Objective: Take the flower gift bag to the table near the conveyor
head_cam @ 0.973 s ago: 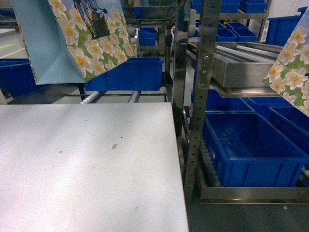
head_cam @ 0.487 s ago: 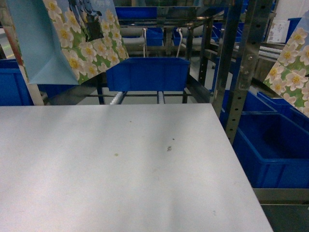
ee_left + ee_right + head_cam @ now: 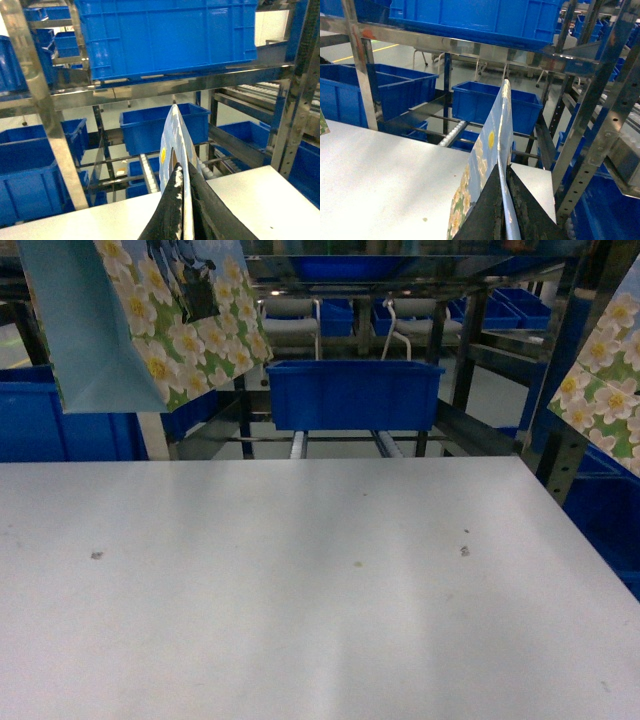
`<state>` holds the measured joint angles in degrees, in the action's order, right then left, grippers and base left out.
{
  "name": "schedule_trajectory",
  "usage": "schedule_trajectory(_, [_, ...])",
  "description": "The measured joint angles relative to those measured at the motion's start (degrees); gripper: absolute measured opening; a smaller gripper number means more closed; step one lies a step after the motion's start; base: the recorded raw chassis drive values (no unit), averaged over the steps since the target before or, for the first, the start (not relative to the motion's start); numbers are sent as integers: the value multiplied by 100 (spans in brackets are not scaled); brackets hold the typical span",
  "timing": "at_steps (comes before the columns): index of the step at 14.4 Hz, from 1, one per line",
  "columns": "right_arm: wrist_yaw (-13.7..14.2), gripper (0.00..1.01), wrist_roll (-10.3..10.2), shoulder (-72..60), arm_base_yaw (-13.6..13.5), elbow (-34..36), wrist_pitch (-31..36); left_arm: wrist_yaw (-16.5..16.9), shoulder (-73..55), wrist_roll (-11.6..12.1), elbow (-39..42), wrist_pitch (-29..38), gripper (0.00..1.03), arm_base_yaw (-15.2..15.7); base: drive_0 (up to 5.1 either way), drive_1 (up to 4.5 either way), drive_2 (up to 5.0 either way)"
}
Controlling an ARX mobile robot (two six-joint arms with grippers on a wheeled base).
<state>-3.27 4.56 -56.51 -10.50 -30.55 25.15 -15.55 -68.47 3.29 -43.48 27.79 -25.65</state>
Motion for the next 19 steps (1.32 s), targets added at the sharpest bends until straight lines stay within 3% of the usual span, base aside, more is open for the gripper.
schedule_trajectory(8, [-63,2,0,0,-37,-2,4,-66,2,2,0,11,2,70,-485,255,255])
schedule_trajectory(13, [-37,2,0,-2,-31,2,-17,11,0,9,0,7,2,9,0,0,0])
schedule_trajectory(19, [-173,2,216,-1373,166,-31,1182,-7,0,13,0,7,2,9,0,0,0])
